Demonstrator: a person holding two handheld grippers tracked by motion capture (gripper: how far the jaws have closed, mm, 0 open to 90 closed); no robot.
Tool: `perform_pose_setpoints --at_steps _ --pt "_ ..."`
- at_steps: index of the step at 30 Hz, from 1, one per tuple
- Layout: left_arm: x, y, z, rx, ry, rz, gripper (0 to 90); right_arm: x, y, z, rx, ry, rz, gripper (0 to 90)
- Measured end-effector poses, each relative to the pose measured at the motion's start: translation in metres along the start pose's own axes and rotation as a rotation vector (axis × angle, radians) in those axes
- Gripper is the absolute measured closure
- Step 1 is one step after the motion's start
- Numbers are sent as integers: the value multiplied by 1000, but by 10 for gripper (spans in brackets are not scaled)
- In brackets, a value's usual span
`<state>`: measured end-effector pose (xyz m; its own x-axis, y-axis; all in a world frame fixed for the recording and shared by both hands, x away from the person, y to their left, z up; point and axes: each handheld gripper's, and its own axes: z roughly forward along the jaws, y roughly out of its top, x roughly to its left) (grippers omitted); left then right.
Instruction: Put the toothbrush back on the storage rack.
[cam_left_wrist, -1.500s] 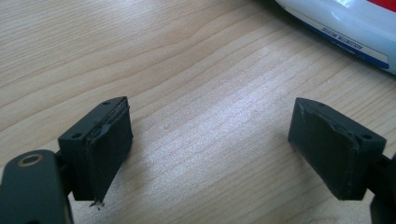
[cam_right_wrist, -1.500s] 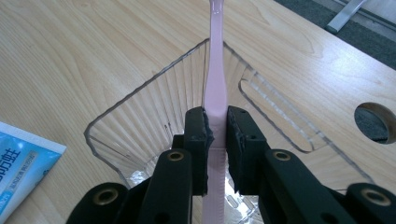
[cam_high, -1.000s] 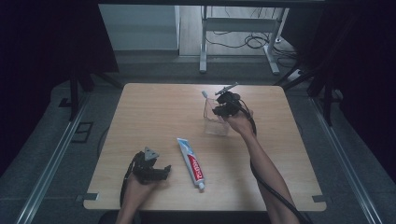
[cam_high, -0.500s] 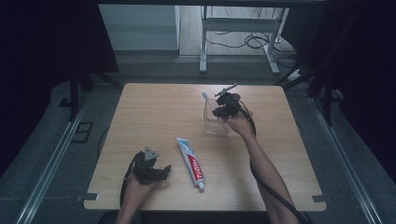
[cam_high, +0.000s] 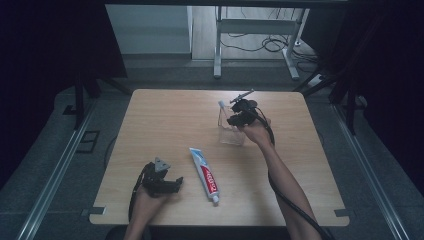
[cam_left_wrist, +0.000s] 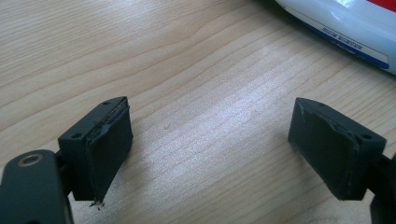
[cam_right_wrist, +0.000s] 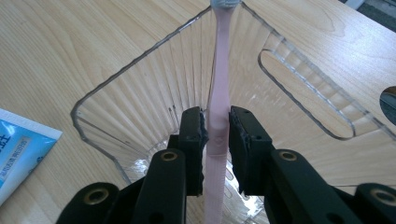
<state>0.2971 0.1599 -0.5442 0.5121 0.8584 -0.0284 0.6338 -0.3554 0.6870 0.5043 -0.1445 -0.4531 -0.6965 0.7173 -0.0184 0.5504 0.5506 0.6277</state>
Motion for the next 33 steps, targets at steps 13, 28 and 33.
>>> perform_pose_setpoints --at_steps 13,28,33 --pt "0 0 0 -1 -1 0 137 0 0 -7 -17 11 2 512" --pt "0 0 0 0 -1 0 137 2 -1 -19 -55 28 -1 409" --pt "0 0 0 -1 -1 0 137 3 -3 -23 -64 46 8 393"
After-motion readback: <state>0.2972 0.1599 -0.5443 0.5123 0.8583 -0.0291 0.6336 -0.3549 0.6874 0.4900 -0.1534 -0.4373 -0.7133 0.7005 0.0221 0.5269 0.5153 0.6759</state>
